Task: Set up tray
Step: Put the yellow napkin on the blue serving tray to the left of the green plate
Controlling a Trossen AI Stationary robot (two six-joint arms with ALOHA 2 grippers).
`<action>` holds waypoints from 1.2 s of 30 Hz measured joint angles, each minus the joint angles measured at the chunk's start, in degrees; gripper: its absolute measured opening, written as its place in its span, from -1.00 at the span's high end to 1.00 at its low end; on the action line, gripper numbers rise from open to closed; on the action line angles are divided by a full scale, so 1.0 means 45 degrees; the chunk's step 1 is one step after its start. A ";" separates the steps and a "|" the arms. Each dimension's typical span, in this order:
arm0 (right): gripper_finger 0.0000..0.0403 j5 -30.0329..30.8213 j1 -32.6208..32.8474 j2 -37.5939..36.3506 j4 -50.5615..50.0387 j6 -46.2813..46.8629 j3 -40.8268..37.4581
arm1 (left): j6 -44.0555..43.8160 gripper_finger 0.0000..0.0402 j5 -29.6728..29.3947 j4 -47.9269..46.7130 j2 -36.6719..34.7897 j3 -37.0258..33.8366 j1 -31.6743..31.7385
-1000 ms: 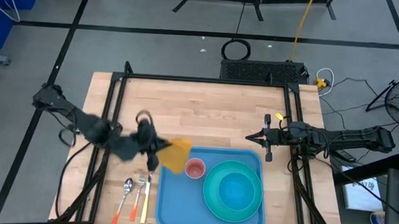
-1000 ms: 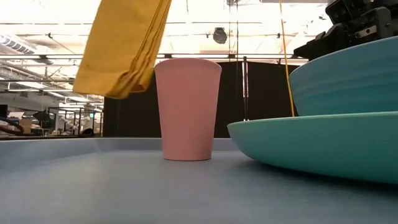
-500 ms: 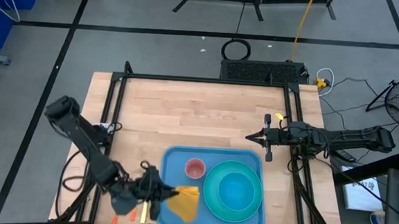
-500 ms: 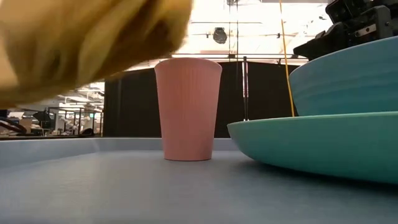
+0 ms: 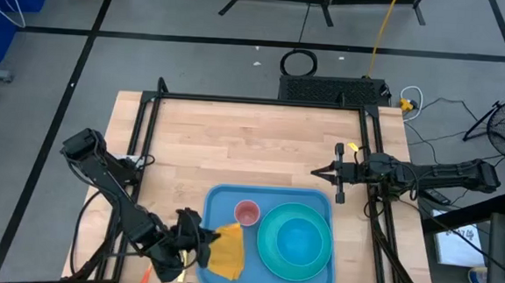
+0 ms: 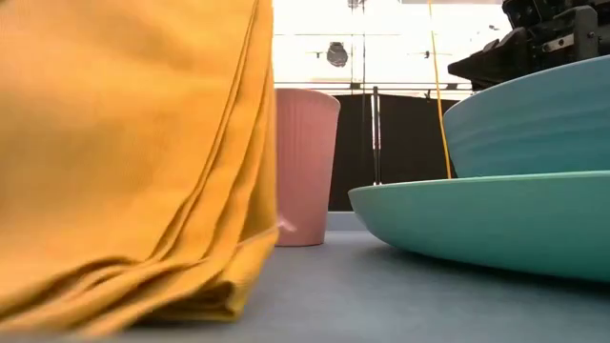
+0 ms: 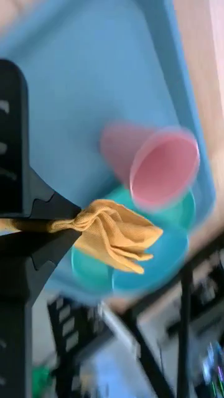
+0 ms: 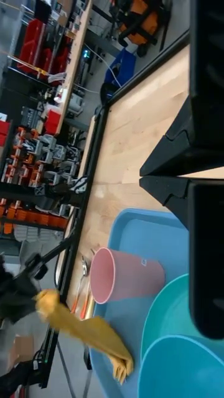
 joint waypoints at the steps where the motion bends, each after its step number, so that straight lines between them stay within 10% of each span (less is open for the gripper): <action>1: 1.00 0.0004 0.0000 0.0005 0.0049 -0.0037 0.0000 | -0.0445 0.95 0.0186 -0.0558 0.0040 0.0000 0.0093; 12: 1.00 0.0005 0.0000 0.0001 0.0125 -0.0195 0.0000 | -0.1250 0.95 0.2723 -0.3828 0.0740 -0.0005 0.1382; 36: 1.00 0.0053 -0.0002 0.0005 -0.0012 -0.0194 0.0000 | 0.2503 0.91 0.3461 -0.3904 0.0788 -0.0009 0.3257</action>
